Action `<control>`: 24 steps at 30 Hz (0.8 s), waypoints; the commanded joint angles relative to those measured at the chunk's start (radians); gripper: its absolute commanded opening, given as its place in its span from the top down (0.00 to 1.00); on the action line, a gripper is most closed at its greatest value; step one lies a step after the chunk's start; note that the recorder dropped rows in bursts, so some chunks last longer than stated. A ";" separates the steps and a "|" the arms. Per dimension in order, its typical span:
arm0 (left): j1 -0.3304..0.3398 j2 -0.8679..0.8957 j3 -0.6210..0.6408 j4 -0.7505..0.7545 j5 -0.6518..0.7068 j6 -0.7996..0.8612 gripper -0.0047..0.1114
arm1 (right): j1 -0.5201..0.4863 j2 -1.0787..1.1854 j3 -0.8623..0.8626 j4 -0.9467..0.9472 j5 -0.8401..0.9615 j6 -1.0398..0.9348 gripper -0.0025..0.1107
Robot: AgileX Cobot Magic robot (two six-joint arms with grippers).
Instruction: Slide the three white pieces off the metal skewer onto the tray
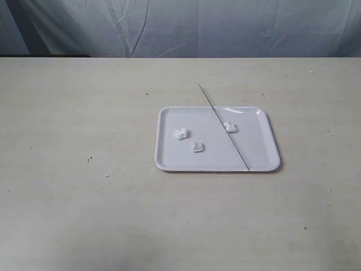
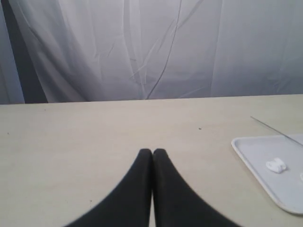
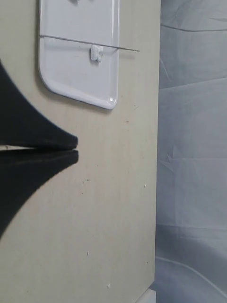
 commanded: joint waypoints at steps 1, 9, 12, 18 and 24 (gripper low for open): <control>-0.008 -0.006 0.030 -0.005 0.012 0.002 0.96 | -0.004 -0.006 0.002 -0.023 -0.007 0.010 0.98; -0.008 -0.010 0.030 -0.056 0.129 0.018 0.96 | -0.004 -0.006 0.002 -0.023 -0.007 0.041 0.98; -0.008 -0.010 0.030 -0.286 0.182 0.193 0.96 | -0.004 -0.006 0.002 -0.023 -0.007 0.041 0.98; -0.008 -0.022 0.030 -1.105 0.277 1.144 0.96 | -0.004 -0.006 0.002 -0.023 -0.004 0.041 0.98; -0.008 -0.176 0.030 -1.722 0.576 1.718 0.96 | -0.004 -0.006 0.002 -0.023 -0.004 0.041 0.98</control>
